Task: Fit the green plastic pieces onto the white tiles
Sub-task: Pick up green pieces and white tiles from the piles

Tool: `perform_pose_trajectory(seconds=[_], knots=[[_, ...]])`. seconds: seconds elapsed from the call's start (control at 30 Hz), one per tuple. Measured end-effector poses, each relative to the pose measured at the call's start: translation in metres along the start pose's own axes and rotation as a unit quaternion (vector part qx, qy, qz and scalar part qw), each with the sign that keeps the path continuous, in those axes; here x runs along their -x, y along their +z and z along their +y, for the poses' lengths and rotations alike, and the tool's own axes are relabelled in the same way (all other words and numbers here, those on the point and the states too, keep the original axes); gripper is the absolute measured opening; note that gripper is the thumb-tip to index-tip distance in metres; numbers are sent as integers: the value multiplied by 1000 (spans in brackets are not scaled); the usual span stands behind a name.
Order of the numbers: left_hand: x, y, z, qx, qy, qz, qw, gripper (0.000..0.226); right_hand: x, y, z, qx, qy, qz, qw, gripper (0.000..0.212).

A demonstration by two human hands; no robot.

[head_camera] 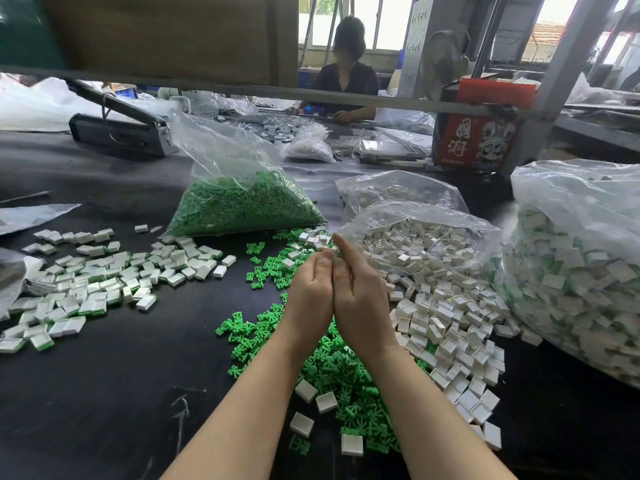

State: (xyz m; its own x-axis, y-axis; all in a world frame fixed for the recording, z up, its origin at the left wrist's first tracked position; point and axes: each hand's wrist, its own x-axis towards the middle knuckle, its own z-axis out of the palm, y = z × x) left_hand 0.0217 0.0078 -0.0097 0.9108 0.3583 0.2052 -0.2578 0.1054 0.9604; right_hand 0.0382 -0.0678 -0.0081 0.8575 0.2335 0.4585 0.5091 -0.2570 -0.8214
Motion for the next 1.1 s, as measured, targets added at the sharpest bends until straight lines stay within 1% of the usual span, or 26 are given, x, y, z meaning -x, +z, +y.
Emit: perform_pose_trajectory(seconds=[0.1,0.23,0.4,0.53,0.63,0.7,0.77,0.83,0.97,1.1], knots=[[0,-1,-1,-2,1,0,1000,24,1,3,-2,-67,34,-14,997,42],[-1,-3,1,-43,17,10,999,26,0,2,-2,-68,34,-30,997,38],[-3,-10,1,-98,5,-15,995,25,-2,-1,4,-87,33,-46,995,34],[-4,-16,2,-77,-21,-40,996,26,-3,-3,10,-60,16,-60,996,35],[-3,-17,3,-44,-18,-54,997,27,-5,-3,8,-130,32,-62,989,36],[-2,-16,4,-34,-11,-72,997,27,-5,-3,6,-153,42,-24,987,28],[0,-15,7,-42,-1,-81,996,30,-6,-5,6,-108,46,15,993,20],[1,-17,8,-68,5,-81,994,34,-8,-8,8,-64,40,21,997,24],[1,-20,9,-97,-6,-95,991,34,-13,-14,8,-55,32,-19,998,26],[3,-20,13,-96,-24,-113,989,31,-12,-18,10,9,5,-47,999,31]])
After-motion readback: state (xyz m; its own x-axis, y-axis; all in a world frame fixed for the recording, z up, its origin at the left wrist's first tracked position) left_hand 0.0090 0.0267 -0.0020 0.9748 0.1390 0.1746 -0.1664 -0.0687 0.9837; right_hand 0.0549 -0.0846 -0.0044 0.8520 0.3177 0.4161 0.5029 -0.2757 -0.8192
